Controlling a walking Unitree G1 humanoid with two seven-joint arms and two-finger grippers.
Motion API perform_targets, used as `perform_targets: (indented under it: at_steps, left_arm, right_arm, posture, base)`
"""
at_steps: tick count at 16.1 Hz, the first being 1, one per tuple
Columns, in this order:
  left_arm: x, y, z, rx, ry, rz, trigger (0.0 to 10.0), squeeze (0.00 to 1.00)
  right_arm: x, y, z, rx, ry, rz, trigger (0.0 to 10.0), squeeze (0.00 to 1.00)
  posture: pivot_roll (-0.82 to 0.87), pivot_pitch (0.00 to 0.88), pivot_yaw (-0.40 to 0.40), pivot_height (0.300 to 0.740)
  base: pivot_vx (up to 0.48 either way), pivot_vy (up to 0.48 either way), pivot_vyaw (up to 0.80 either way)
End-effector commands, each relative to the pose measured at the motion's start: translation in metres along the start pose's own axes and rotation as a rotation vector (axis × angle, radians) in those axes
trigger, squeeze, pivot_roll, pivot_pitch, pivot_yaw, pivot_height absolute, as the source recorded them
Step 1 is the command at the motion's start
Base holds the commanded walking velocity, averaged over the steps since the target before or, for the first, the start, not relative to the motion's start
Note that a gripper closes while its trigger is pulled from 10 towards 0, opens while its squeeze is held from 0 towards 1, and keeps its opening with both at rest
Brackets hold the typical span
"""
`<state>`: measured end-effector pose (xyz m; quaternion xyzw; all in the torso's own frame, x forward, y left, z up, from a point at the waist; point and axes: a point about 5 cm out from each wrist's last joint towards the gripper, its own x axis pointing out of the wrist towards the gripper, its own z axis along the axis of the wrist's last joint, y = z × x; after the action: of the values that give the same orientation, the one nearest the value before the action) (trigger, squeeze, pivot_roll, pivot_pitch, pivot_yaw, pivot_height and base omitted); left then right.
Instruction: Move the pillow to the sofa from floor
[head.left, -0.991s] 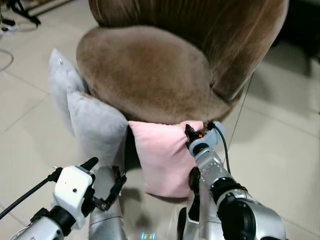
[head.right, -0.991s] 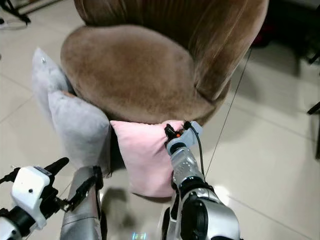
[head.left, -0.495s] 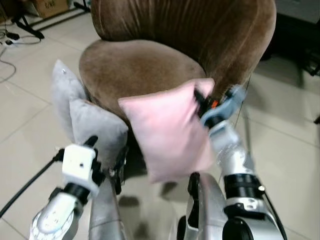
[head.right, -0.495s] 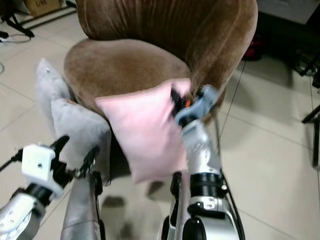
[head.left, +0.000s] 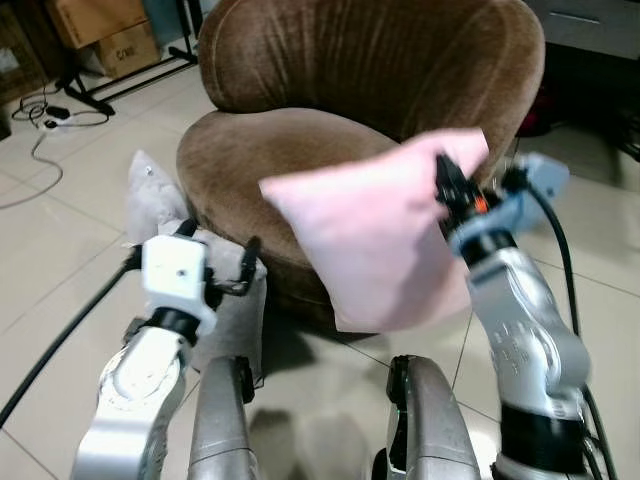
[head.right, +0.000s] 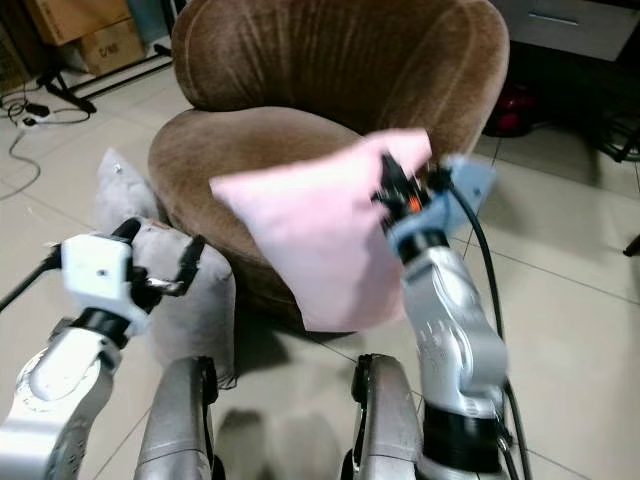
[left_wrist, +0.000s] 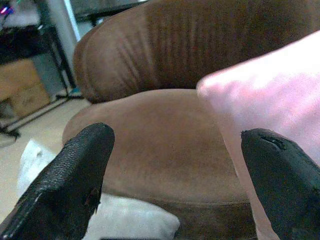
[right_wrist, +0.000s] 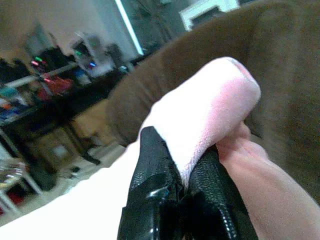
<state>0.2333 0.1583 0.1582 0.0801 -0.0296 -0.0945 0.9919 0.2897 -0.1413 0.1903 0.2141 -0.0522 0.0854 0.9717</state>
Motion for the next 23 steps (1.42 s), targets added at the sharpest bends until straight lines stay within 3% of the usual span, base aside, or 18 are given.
perform_targets:
  at_steps: [1, 4, 8, 12, 16, 21, 22, 23]
  left_arm:
    - [0.002, -0.002, 0.0, 0.027, -0.007, -0.007, 10.0, 0.0]
    - [0.008, 0.008, -0.001, 0.076, -0.01, 0.072, 10.0, 0.0]
    - [0.012, 0.011, 0.001, 0.087, -0.017, 0.087, 10.0, 0.0]
    - [0.02, 0.002, -0.002, 0.117, -0.013, 0.052, 10.0, 0.0]
    - [0.026, 0.003, -0.002, 0.116, -0.02, 0.05, 10.0, 0.0]
    - [0.029, 0.003, -0.002, 0.127, -0.036, 0.05, 10.0, 0.0]
    - [0.03, 0.005, -0.003, 0.131, -0.036, 0.054, 10.0, 0.0]
    - [0.03, 0.005, -0.003, 0.136, -0.038, 0.055, 10.0, 0.0]
  right_arm:
    - [-0.001, 0.014, 0.009, -0.016, -0.032, 0.04, 10.0, 0.0]
    - [-0.006, 0.016, 0.001, -0.002, -0.002, 0.011, 10.0, 0.0]
    - [0.001, 0.017, -0.003, 0.008, 0.004, 0.009, 10.0, 0.0]
    - [0.003, 0.012, -0.005, 0.06, 0.003, -0.018, 10.0, 0.0]
    - [0.004, 0.014, -0.003, 0.076, -0.007, -0.004, 10.0, 0.0]
    - [0.008, 0.002, -0.003, 0.024, -0.027, -0.048, 10.0, 0.0]
    - [0.009, -0.004, -0.004, -0.062, -0.03, -0.09, 10.0, 0.0]
    - [0.008, -0.008, -0.006, -0.034, -0.023, -0.115, 10.0, 0.0]
  posture:
    - [0.03, 0.0, 0.008, 0.537]
    - [0.07, 0.0, -0.037, 0.577]
    - [0.1, 0.0, -0.059, 0.612]
    - [0.08, 0.0, -0.037, 0.647]
    - [0.07, 0.0, -0.036, 0.687]
    - [0.08, 0.0, -0.05, 0.727]
    - [0.08, 0.0, -0.05, 0.737]
    - [0.09, 0.0, -0.051, 0.74]
  base:
    - [0.0, 0.0, 0.0]
    - [0.0, 0.0, 0.0]
    - [0.0, 0.0, 0.0]
    - [0.0, 0.0, 0.0]
    - [0.0, 0.0, 0.0]
    - [0.0, 0.0, 0.0]
    - [0.0, 0.0, 0.0]
    - [0.0, 0.0, 0.0]
